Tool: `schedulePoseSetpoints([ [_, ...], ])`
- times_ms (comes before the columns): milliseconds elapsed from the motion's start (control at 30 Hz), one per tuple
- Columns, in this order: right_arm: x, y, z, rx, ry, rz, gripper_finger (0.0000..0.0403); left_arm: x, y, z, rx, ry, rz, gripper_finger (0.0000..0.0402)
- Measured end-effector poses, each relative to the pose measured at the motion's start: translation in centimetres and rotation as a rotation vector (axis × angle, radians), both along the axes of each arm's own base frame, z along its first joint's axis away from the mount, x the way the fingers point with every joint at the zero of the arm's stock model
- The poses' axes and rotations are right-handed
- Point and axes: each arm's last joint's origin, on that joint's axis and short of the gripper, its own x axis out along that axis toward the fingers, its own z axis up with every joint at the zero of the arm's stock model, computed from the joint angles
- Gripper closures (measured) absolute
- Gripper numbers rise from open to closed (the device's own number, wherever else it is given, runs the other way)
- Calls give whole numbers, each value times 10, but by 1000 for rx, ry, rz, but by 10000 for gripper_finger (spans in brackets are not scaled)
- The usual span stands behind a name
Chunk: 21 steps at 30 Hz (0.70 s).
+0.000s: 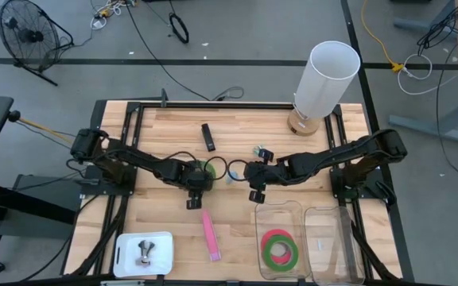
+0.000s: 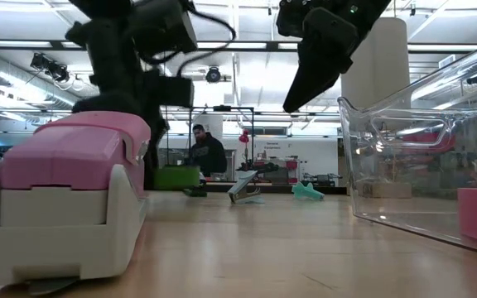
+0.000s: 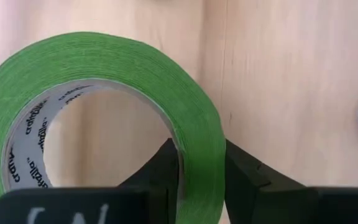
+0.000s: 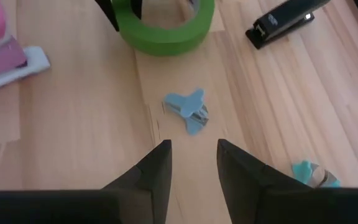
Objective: Pick and place Stapler, Stapler remover, tape
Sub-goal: Put the tape into the left transparent bin
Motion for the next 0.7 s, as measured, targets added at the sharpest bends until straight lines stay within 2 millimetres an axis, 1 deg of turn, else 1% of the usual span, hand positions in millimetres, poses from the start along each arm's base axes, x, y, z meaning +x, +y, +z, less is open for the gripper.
schedulePoseSetpoints([
  [100, 2, 0, 1, 10, -26, -9, 276, -5, 2, 19, 33, -67, 19, 314],
  [200, 7, 1, 5, 17, -89, -4, 276, -12, 5, 41, 79, -157, 53, 314],
  [300, 16, 2, 13, 5, -205, 33, 276, -19, 9, 61, 147, -246, 98, 314],
  [400, 25, 3, 26, -35, -354, 74, 276, -26, 12, 76, 218, -310, 150, 314],
  [467, 31, 0, 35, -50, -455, 59, 276, -30, 14, 85, 263, -358, 188, 314],
  [567, 36, -9, 44, -48, -561, -3, 275, -35, 16, 94, 338, -406, 241, 314],
  [700, 39, -29, 48, -37, -620, -75, 262, -36, 14, 102, 450, -460, 279, 314],
])
